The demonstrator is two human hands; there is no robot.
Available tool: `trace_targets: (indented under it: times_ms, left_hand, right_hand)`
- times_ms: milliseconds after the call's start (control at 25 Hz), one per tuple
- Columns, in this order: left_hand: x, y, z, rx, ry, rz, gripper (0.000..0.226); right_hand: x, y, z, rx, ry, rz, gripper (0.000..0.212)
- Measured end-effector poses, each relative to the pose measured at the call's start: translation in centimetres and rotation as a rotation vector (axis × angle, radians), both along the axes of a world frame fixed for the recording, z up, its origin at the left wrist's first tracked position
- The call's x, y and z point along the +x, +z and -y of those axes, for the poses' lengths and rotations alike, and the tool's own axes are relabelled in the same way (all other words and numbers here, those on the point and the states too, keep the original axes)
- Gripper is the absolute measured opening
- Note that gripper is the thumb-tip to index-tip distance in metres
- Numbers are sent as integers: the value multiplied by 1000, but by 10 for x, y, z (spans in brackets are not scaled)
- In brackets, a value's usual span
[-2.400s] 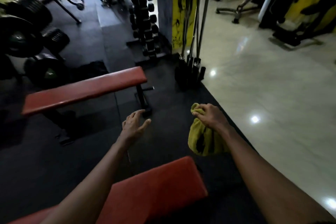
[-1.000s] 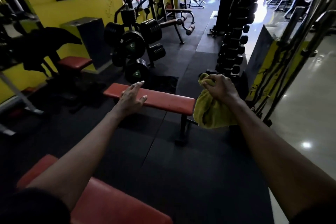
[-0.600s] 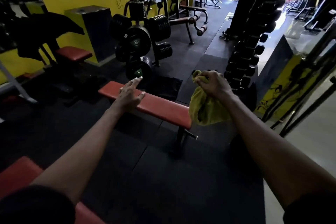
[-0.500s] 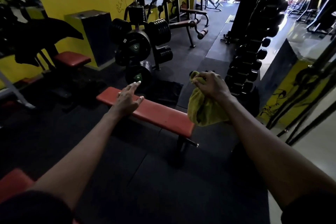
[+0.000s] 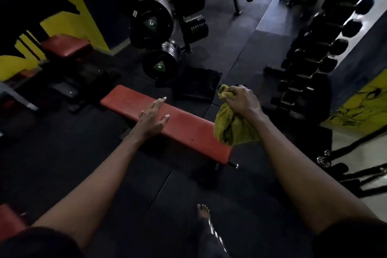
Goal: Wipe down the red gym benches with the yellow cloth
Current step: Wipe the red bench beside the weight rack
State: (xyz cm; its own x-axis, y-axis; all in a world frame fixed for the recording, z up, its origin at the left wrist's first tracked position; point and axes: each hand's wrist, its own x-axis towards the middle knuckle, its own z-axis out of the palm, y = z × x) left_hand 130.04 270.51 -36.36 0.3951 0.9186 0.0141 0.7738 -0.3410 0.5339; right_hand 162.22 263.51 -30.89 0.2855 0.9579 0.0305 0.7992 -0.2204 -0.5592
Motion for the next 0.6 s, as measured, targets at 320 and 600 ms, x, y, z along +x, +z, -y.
trace_targets:
  times_ms: [320,600]
  left_hand:
    - [65,-124,-88,-236,62,-30,65]
    - [89,-302,-135,-381,-54,-108,65]
  right_hand:
    - [21,-132,-104,-253,-18,-61,33]
    - [19,-314,-126,-380,-68,-95,35]
